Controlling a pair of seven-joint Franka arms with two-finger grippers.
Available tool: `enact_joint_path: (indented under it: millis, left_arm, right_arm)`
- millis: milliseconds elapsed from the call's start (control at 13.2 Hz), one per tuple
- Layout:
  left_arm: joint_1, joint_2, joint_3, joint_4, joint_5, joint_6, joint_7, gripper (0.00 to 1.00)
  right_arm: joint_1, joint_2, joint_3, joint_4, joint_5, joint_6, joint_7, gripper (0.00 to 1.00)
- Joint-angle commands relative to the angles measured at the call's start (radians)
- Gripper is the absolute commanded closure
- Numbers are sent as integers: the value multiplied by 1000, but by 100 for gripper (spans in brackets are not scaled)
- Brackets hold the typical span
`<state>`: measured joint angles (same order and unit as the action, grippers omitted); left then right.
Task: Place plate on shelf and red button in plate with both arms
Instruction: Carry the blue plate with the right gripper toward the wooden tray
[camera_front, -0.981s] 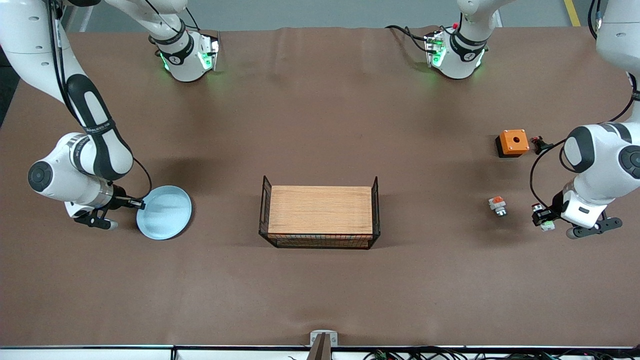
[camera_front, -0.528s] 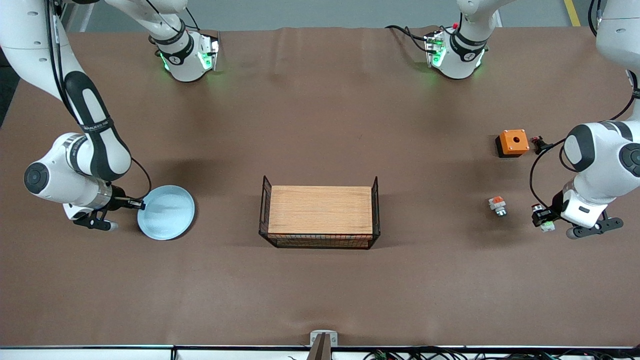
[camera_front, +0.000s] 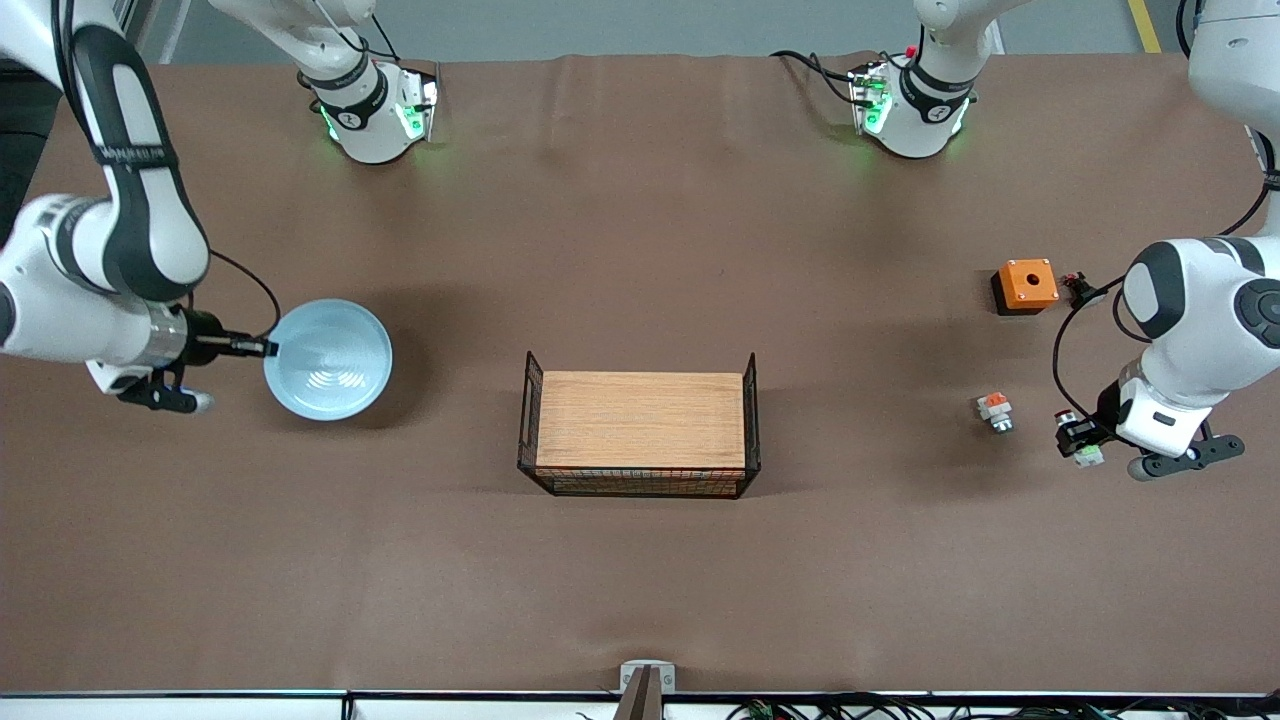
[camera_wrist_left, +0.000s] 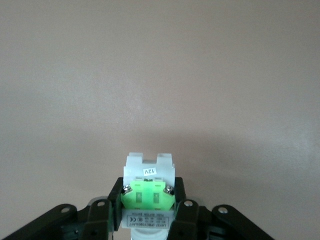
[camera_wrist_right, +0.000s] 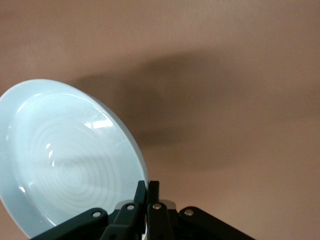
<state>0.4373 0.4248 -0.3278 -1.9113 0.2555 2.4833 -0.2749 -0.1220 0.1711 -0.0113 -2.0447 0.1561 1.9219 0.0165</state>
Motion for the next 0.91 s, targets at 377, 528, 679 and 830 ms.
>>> enact_joint_path:
  millis: [377,528,679,830]
  left_arm:
    - [3,2,-10,28,11,-27,-30,100]
    - [1,11,-10,40,13,-27,-32,100]
    - [0,20,-10,51,11,-27,-33,100]
    - [0,20,-10,51,13,-27,-33,100]
  right_arm:
    - [256,-401,4,-157,25,-270,558,100]
    - [422,-449,5,-150,26,-279,823,100]
    - [581,-447,5,-103,31,-271,1111,100]
    - [706,-437,4,-39,57,-236,1355,100]
